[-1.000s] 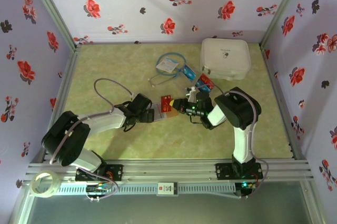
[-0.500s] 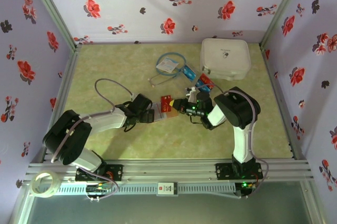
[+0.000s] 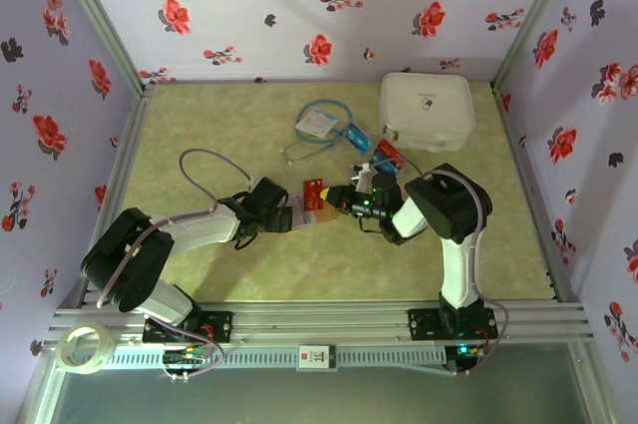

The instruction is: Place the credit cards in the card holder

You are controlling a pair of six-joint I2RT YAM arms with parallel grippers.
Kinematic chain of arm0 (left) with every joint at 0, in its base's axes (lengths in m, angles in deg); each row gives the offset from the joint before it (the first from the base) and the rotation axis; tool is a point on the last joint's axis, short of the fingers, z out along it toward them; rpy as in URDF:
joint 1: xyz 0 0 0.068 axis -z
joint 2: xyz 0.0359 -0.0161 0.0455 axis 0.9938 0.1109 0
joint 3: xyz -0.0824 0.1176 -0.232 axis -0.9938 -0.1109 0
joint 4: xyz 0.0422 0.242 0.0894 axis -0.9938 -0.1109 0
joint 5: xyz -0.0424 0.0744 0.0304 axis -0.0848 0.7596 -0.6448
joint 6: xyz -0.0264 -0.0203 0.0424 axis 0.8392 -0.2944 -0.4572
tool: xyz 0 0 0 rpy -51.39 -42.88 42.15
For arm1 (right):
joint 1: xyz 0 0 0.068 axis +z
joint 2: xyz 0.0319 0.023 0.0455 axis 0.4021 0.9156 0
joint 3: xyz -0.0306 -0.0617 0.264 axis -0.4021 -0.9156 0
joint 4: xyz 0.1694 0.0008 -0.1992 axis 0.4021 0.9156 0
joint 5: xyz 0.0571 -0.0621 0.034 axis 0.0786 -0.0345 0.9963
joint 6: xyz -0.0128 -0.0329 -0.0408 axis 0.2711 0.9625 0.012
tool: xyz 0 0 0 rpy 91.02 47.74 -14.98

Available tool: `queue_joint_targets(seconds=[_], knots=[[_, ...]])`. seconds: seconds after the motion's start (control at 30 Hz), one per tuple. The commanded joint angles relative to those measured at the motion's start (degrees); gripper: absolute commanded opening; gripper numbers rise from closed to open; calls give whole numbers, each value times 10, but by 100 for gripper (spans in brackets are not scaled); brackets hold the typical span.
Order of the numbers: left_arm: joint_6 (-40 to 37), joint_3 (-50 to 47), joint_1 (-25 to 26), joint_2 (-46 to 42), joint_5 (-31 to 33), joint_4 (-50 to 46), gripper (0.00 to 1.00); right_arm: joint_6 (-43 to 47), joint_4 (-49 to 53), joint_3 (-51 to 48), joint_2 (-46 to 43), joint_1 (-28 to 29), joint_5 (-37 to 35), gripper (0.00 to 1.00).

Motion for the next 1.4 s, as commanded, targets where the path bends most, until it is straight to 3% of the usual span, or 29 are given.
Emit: queue_joint_targets(seconds=[0.0,1.37], knots=[[-1,-10,3,11,17,-4,100,-7,-18,12,16,-4,13,0],[-2,-9,3,9,16,-8,100,-29,-59,2,43,-6,23,0]])
